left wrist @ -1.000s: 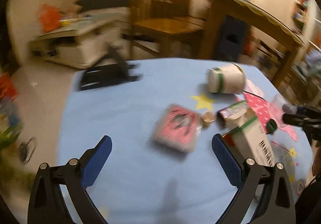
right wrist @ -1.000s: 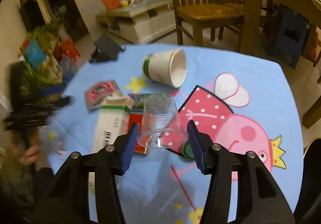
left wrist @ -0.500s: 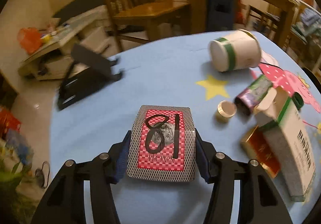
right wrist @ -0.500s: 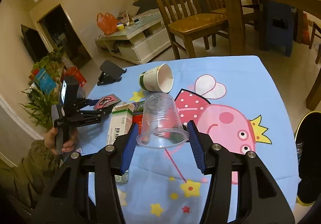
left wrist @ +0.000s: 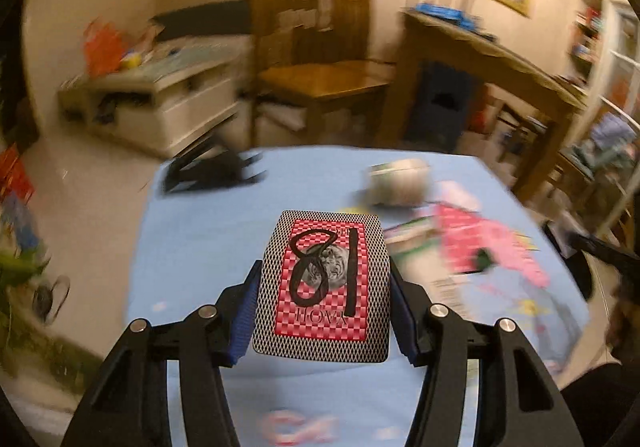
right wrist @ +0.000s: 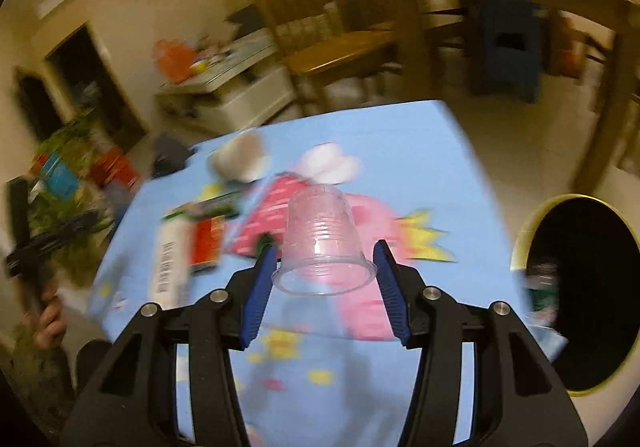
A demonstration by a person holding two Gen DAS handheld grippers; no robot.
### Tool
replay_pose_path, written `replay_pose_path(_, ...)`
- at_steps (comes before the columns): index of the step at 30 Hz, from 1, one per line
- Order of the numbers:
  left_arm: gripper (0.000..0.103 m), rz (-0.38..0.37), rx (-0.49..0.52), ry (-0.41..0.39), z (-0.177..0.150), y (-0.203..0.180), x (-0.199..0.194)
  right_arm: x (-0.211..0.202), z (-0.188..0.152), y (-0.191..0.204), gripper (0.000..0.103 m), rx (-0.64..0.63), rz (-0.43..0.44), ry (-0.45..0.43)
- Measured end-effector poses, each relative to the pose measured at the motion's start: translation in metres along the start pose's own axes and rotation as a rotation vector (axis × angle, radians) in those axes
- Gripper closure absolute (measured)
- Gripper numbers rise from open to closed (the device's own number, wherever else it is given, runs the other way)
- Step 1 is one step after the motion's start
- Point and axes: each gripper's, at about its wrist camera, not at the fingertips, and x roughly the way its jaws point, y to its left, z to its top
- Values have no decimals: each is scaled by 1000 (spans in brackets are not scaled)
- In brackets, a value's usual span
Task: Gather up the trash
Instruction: 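Drop the plastic cup into the bin from the right tool while the left tool drops the card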
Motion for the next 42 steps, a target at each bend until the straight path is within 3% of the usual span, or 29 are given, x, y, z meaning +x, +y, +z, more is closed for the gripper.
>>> replay_pose_path(4, 48, -150, 121, -2, 20, -105, 8, -40, 12, -61, 53, 93, -131, -119)
replay_pose_path(7, 48, -215, 229, 10, 25, -188, 23, -44, 6, -109, 53, 169, -198, -131)
replay_pose_path(9, 48, -246, 290, 18, 25, -234, 33, -34, -8, -143, 52, 233, -225, -93)
replay_pose_path(10, 48, -269, 319, 29, 25, -260, 41, -29, -11, -156, 39, 259, -239, -66)
replay_pose_path(11, 48, -288, 341, 40, 25, -282, 48, -27, -14, -169, 20, 297, -266, -43)
replay_pose_path(16, 48, -354, 410, 94, 24, -357, 89, -66, -14, -209, 6, 401, -341, -175)
replay_pose_path(20, 48, -383, 440, 125, 23, -400, 118, -97, -23, -242, 6, 537, -387, -273)
replay_pose_path(24, 47, -397, 461, 149, 20, -422, 140, -129, -35, -264, 6, 639, -426, -376)
replay_pose_path(28, 43, -404, 461, 178, 18, -441, 160, -146, -42, -268, 6, 657, -449, -418)
replay_pose_path(33, 34, -386, 477, 154, 14, -443, 153, -141, -39, -257, 6, 633, -453, -402)
replay_pose_path(37, 34, -353, 464, 109, 16, -419, 133, -119, -26, -237, 6, 554, -432, -350)
replay_pose_path(42, 31, -249, 430, 23, 22, -369, 100, -81, -8, -185, 6, 376, -379, -276)
